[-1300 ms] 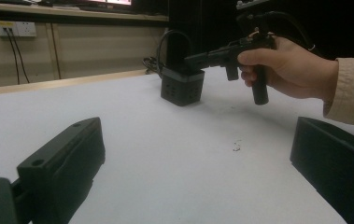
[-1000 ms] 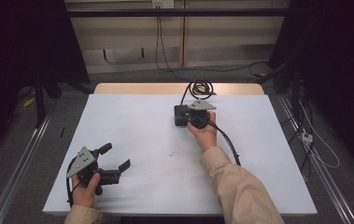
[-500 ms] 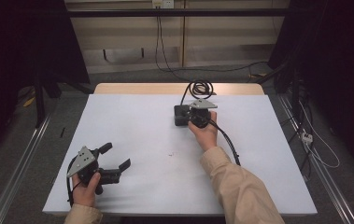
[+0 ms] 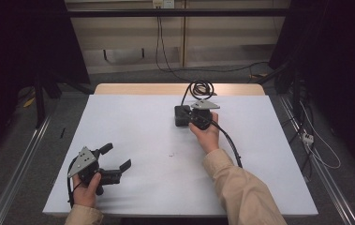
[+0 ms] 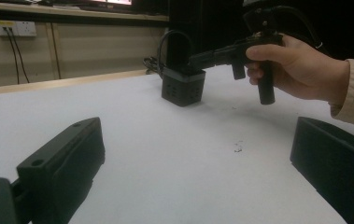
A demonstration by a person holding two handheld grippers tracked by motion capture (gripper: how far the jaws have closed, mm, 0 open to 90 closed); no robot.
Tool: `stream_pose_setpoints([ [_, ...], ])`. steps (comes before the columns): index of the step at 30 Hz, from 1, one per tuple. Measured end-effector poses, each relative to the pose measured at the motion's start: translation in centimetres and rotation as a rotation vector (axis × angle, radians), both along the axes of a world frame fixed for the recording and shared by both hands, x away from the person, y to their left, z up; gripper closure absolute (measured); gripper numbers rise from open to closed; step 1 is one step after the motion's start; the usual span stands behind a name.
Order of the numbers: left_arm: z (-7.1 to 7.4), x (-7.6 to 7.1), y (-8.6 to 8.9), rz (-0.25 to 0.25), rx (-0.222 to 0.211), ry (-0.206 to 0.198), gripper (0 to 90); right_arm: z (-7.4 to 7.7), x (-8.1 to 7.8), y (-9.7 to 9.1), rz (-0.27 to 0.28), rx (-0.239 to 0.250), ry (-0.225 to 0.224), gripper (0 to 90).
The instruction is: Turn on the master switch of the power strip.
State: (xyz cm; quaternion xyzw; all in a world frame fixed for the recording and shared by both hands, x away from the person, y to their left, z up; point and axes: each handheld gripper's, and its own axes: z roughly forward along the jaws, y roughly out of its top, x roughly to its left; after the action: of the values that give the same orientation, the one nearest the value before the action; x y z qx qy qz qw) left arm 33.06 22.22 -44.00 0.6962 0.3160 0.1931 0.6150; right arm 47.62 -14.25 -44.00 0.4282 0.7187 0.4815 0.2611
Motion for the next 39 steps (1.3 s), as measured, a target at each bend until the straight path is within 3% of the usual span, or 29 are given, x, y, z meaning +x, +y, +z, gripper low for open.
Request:
stream_pose_setpoints([
  [11,0.0,-0.1,0.1,0.005,0.001,0.000,2.6,0.6,-0.5,-0.4,-0.001,0.034,0.011,65.0],
  [30,0.0,-0.2,0.3,0.011,0.002,0.000,2.6,1.4,-2.2,-0.8,0.023,0.078,0.045,27.9],
  [39,0.0,-0.1,0.1,0.005,0.006,0.000,2.6,1.6,-3.4,-1.3,0.049,0.067,0.043,21.1],
])
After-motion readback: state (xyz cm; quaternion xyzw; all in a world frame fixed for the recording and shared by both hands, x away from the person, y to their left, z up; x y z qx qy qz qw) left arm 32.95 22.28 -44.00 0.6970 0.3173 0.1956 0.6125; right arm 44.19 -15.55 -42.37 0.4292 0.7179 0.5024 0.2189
